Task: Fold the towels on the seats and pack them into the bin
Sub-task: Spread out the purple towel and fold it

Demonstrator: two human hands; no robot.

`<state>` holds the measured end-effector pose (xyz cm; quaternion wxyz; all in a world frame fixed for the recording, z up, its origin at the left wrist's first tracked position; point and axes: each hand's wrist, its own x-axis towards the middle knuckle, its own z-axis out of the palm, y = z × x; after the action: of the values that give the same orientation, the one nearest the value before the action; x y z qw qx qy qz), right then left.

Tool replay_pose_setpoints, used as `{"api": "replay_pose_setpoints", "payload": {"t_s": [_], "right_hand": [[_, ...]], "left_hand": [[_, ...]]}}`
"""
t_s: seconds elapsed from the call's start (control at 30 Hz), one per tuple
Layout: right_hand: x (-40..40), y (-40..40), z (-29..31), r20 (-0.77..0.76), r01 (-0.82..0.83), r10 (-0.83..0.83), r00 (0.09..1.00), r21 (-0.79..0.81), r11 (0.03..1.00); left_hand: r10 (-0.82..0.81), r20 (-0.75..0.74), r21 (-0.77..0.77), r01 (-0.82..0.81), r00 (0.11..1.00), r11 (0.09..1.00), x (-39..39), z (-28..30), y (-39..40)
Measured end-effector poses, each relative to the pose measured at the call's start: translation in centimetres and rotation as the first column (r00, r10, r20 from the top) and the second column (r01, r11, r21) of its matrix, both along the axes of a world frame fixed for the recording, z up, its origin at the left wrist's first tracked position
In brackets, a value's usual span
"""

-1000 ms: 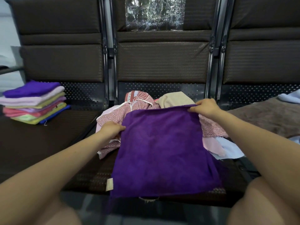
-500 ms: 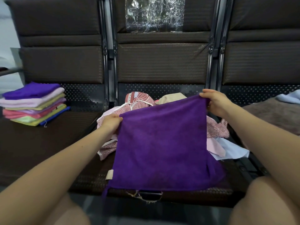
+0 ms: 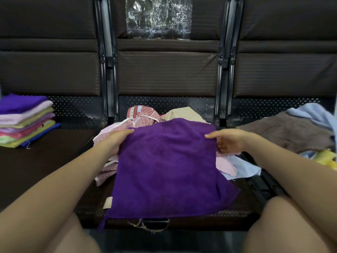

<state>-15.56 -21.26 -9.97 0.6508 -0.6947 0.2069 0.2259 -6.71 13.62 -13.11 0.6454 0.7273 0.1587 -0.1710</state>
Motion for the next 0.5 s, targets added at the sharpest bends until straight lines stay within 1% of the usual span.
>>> {"api": "replay_pose_setpoints", "payload": {"t_s": [0.07, 0.13, 0.2, 0.27, 0.3, 0.37, 0.47, 0.5], "right_hand": [[-0.9, 0.4, 0.4, -0.049, -0.145, 0.143, 0.989, -0.054, 0.988], [-1.3, 0.4, 0.5, -0.015, -0.211, 0.21, 0.978, -0.053, 0.976], [-1.4, 0.2, 0.5, 0.058, -0.153, 0.15, 0.987, 0.046, 0.987], [-1.7, 0.4, 0.7, 0.115, -0.057, 0.038, 0.993, 0.167, 0.984], [-1.8, 0.4, 0.5, 0.132, -0.01, -0.016, 0.991, 0.196, 0.981], [-2.2, 0.2, 0.1, 0.176, -0.028, -0.008, 0.984, 0.2, 0.979], [-3.4, -1.0, -0.9, 0.175, -0.067, 0.047, 0.983, 0.109, 0.992], [-3.8, -1.4, -1.1, 0.178, -0.042, 0.026, 0.984, 0.088, 0.995]], "left_hand": [[0.055, 0.036, 0.008, -0.056, 0.998, 0.998, 0.2, -0.1, -0.5], [0.092, 0.073, 0.021, -0.094, 0.993, 0.995, 0.6, -0.2, -1.1], [0.118, 0.093, 0.01, -0.12, 0.989, 0.993, 0.8, -0.3, -1.4], [0.143, 0.112, 0.005, -0.145, 0.983, 0.989, 1.2, -0.6, -1.4], [0.154, 0.124, 0.013, -0.156, 0.98, 0.988, 1.3, -0.7, -1.5], [0.156, 0.162, 0.051, -0.166, 0.974, 0.985, 1.5, -0.7, -1.3], [0.119, 0.215, 0.103, -0.143, 0.969, 0.984, 1.6, -1.0, -1.3], [0.101, 0.233, 0.141, -0.137, 0.967, 0.98, 1.6, -1.1, -1.3]]}}
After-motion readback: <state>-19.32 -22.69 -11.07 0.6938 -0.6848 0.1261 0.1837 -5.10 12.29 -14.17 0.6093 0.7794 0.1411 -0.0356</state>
